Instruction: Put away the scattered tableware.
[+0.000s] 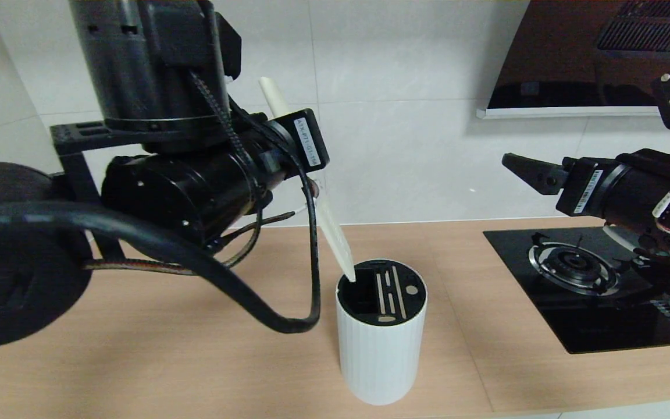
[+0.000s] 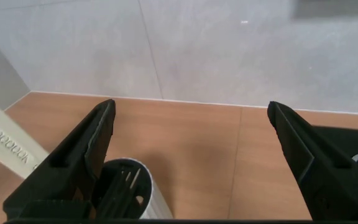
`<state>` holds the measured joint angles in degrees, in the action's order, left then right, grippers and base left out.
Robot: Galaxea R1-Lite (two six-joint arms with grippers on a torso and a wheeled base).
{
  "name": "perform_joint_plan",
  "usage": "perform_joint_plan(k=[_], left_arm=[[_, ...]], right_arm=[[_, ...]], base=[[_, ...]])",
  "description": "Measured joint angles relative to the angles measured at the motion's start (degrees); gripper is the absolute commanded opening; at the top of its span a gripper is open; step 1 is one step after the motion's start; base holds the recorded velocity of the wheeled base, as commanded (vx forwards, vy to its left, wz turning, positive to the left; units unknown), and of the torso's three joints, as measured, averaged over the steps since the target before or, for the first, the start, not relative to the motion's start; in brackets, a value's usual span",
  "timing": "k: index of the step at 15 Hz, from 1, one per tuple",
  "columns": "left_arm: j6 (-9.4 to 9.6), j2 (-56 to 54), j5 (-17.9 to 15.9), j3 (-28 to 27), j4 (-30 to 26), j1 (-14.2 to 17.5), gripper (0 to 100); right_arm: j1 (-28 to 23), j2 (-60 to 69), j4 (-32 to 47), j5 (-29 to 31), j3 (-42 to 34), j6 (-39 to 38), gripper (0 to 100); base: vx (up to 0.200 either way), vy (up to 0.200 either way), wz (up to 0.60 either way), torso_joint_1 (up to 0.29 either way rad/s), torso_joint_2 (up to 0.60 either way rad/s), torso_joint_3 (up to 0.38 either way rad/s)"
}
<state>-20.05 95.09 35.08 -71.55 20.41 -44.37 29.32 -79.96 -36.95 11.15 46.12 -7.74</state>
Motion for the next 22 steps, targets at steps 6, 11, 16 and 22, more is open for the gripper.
perform_joint_plan(k=[6, 11, 16, 22], left_arm=[[3.08, 5.99, 4.99, 1.16, 6.33, -2.07, 0], [2.99, 8.91, 5.21, 1.4, 7.07, -2.86, 0], [3.01, 12.32, 5.63, 2.65, 9.2, -4.74, 0], [2.66, 16.38, 6.85, 4.41, 9.23, -6.34, 0]], right_arm=[[0.0, -0.8, 0.0, 0.0, -0.41, 0.0, 100], [0.04, -1.13, -0.05, 0.0, -0.73, 0.0, 100], [0.09, -1.29, -0.11, 0.01, -0.87, 0.05, 100], [0.11, -1.66, -0.4, -0.07, -1.26, 0.09, 100]], base=[[0.0, 0.0, 0.0, 0.0, 0.0, 0.0], [0.0, 0.0, 0.0, 0.0, 0.0, 0.0], [0.0, 0.0, 0.0, 0.0, 0.0, 0.0], [0.0, 0.0, 0.0, 0.0, 0.0, 0.0]])
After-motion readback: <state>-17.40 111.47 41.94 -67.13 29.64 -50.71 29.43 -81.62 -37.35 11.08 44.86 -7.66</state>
